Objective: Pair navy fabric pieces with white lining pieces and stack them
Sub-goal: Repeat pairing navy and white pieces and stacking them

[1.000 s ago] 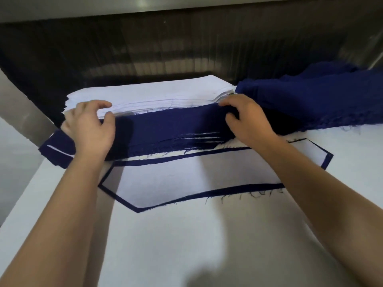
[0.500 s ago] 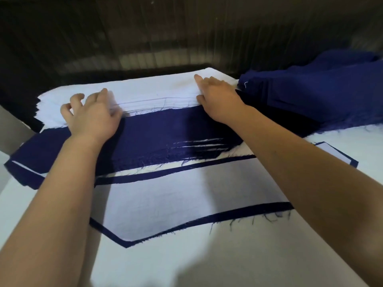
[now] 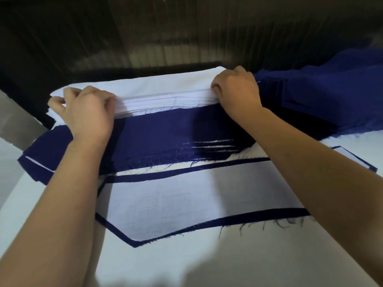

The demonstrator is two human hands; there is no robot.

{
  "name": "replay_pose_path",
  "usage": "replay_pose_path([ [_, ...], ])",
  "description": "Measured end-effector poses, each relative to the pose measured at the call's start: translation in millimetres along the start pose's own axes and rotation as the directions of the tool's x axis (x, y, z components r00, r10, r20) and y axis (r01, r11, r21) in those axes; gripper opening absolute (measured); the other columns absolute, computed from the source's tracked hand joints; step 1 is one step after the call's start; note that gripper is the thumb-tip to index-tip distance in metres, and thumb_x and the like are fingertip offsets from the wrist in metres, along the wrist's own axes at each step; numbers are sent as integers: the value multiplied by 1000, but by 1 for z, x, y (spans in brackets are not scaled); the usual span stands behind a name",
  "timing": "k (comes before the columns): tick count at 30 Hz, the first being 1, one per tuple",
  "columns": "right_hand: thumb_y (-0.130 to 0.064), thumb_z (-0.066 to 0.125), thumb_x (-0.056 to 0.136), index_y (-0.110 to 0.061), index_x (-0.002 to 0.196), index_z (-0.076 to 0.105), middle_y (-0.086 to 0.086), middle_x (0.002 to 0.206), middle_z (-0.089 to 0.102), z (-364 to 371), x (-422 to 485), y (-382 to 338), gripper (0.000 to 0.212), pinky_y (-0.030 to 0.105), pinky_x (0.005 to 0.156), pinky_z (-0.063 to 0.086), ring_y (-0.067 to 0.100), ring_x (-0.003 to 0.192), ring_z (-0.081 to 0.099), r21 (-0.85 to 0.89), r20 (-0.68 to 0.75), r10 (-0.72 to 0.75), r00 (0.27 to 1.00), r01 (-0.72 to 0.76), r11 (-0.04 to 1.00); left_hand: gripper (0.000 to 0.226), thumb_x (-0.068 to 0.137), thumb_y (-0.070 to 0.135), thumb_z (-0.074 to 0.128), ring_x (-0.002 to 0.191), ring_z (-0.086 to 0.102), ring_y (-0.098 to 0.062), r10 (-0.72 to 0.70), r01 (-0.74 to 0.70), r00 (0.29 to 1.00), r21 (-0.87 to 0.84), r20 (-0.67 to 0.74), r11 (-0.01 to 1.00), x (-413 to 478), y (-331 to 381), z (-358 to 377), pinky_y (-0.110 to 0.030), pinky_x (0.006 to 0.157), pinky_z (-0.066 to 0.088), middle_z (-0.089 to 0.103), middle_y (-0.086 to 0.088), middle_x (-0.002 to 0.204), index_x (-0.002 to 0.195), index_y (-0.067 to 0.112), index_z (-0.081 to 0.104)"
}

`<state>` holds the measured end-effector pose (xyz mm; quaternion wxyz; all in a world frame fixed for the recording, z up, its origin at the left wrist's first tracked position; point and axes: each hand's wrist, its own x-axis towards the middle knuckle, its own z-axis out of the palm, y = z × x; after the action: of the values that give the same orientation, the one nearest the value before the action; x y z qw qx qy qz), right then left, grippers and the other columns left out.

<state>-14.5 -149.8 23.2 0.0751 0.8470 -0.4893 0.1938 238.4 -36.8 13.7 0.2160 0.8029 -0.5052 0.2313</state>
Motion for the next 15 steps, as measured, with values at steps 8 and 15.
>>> replay_pose_path([
  [8,-31,56,91,-19,132,51,7,131,44,-2,-7,-3,43,38,90,41,27,117,46,205,9,10,1000,-11,979,23,97,21,53,113,43,-39,-59,55,997,-72,-57,996,-9,-3,-21,-47,90,28,64,-12,118,108,12,71],
  [15,-20,44,97,-21,126,53,11,132,33,2,-10,-13,30,37,77,42,34,101,55,127,160,143,977,-164,978,20,95,18,54,108,44,-41,71,-74,997,-101,-30,992,-41,-13,-43,-45,84,29,64,-15,114,102,8,69],
])
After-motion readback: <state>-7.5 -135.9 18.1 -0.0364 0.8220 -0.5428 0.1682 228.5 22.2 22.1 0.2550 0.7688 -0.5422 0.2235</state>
